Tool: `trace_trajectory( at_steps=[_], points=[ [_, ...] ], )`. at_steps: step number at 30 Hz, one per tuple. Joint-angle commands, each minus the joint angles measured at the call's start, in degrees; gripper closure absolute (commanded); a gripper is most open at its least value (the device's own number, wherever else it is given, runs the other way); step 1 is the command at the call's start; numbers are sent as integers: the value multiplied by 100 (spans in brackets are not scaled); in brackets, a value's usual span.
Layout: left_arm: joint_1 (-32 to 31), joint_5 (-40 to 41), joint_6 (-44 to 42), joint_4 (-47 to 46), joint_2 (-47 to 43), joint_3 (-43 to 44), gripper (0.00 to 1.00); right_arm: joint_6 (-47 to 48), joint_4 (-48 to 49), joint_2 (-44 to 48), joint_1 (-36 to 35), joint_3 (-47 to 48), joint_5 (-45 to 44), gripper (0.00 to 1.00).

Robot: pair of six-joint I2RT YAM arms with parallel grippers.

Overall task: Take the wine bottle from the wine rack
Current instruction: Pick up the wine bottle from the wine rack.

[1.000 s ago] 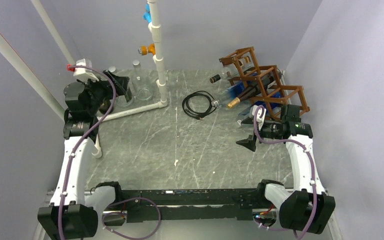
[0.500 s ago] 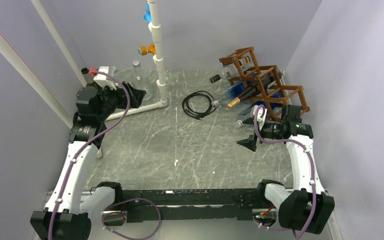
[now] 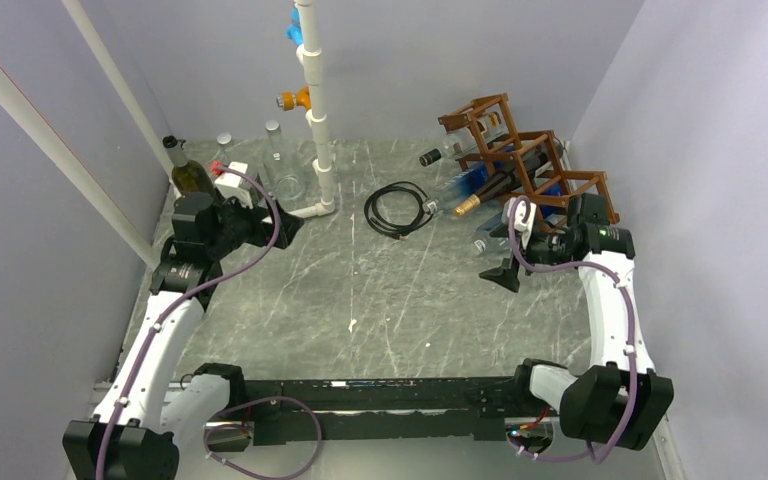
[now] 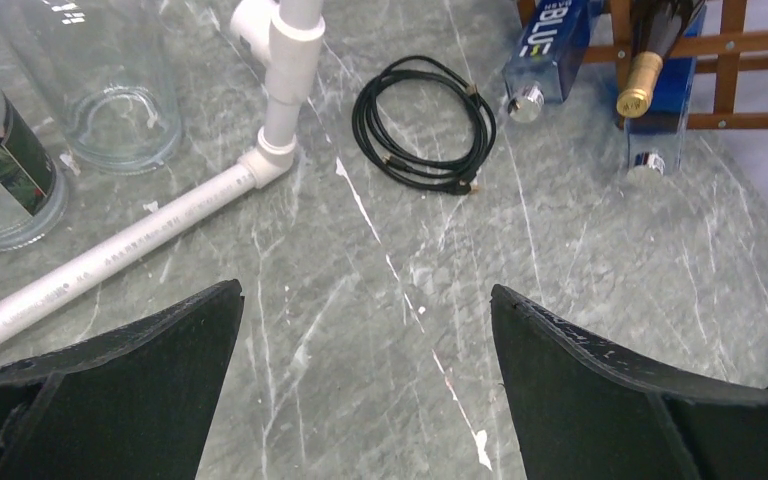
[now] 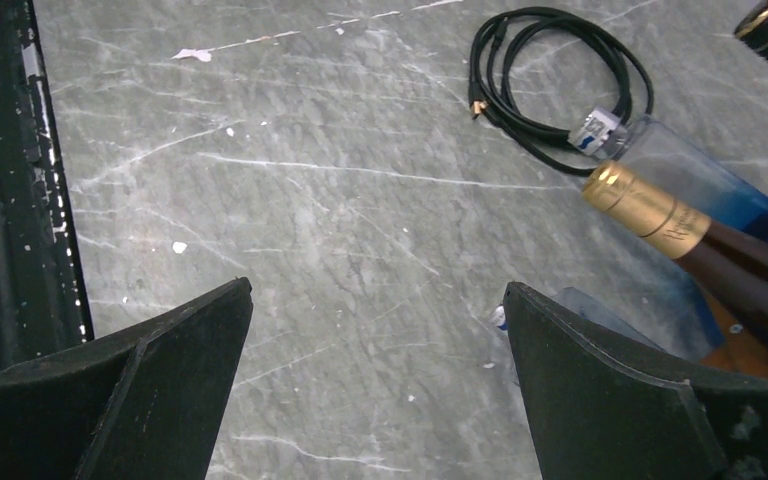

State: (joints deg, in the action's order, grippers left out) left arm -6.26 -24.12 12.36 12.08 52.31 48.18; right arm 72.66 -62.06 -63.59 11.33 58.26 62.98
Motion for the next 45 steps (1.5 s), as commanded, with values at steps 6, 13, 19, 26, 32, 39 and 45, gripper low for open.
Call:
trace_trajectory(
  at_steps=[6, 13, 19, 26, 32, 39, 45],
  points=[
    [-24, -378, -482, 128, -172, -158, 0, -143, -460, -467, 18, 1216, -315, 0],
    [-24, -496, -467, 166, -302, -238, 1, -986, -72, -963, -20, 1892, -649, 0],
    [-22, -462, -464, 197, -353, -274, 0, -1228, 98, -1347, -254, 2415, -1181, 0],
    [-24, -473, -445, 237, -298, -283, 1, -1022, 131, -1631, -958, 2908, -2215, 0],
    [-24, -459, -460, 284, -249, -263, 1, -629, 79, -1969, -1584, 3400, -3010, 0],
    [-22, -429, -485, 317, -204, -257, 1, -70, 81, -2322, -2041, 3850, -3358, 0],
    [-18, -388, -511, 352, -157, -248, 1, 225, 194, -2680, -2327, 4248, -3765, 0]
  ],
)
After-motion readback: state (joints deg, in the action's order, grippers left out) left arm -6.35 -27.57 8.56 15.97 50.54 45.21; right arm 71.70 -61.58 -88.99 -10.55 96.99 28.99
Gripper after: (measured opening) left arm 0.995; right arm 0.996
